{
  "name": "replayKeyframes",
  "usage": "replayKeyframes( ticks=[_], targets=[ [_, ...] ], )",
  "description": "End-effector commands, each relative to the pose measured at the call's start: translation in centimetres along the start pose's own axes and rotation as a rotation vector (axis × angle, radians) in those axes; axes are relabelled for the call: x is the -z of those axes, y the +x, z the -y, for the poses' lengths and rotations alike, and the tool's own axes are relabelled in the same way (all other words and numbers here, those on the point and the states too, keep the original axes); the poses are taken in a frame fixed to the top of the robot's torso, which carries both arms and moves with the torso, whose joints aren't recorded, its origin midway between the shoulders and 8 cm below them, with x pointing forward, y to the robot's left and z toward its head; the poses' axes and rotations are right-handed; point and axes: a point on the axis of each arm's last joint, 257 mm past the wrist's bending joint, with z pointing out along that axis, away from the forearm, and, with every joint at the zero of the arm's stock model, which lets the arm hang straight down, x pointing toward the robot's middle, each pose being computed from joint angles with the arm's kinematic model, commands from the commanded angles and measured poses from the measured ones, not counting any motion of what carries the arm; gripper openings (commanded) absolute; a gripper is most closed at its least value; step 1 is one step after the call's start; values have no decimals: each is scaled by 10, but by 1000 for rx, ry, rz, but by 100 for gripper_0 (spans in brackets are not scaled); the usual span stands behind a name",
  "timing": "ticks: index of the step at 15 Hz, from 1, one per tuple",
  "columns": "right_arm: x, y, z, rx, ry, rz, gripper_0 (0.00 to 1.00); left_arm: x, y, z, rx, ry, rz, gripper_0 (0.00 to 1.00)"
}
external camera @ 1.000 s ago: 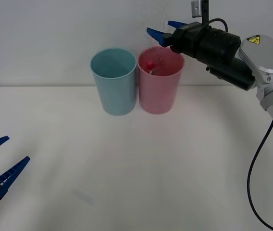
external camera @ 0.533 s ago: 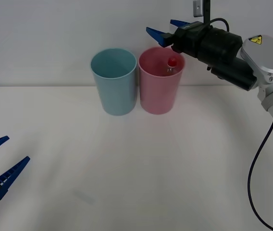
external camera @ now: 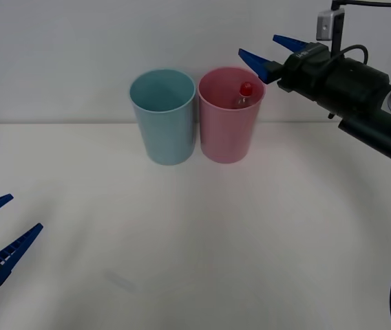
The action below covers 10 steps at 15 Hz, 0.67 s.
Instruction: Grasp the object on the table and drop it into the matching bin: aluminum can to the light blue bin, PET bottle to the pink bin.
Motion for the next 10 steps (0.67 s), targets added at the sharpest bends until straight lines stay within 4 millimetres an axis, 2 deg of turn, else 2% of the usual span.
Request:
replayKeyframes(
  ticks=[1,4,7,10],
  targets=[
    [42,8,6,15,31,7,100,0,0,0,0,0,0,100],
    [96,21,8,46,49,-11,100,0,0,0,0,0,0,100],
    [138,37,18,174,94,-40,100,0,0,0,0,0,0,100],
    [173,53,21,211,119,-55,100,0,0,0,0,0,0,100]
  ],
)
